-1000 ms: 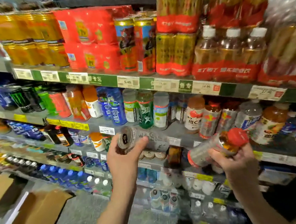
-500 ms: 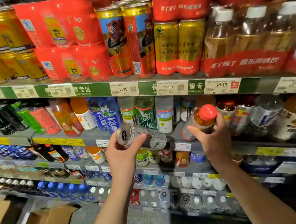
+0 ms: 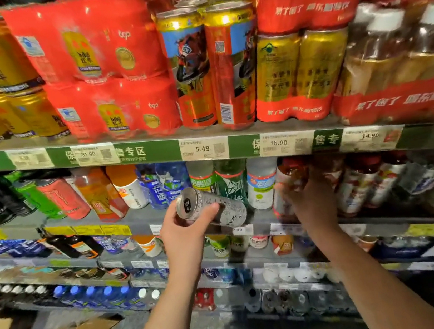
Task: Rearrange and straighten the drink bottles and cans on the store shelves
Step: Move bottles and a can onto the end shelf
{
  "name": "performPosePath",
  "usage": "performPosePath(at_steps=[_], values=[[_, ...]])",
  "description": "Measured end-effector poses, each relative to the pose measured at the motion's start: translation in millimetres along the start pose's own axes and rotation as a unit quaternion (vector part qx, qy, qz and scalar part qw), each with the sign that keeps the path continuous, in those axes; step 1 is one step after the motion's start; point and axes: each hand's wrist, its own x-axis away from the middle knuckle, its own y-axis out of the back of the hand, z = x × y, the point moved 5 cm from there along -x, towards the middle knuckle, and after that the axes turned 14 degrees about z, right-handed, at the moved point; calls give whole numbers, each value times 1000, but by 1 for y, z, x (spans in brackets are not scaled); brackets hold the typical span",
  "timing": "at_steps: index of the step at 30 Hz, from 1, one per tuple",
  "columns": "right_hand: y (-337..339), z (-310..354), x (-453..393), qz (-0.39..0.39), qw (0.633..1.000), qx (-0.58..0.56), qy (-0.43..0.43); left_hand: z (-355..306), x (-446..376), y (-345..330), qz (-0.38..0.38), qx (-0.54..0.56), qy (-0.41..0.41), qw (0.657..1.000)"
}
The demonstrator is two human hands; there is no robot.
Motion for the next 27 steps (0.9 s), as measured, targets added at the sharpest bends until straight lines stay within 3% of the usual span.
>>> performPosePath(at_steps=[8,13,19,27], values=[[-7,9,14,-53,998,45,-12,6,-22,52,49,31,2,998],[-36,39,62,-142,983,-115,-17,16,-29,91,20,25,-4,999],[-107,95,92,-11,977,-199,70,32,-22,135,-26,47,25,998],[-215,175,84,154,954,-241,90,30,-12,230,-145,1,39,989]])
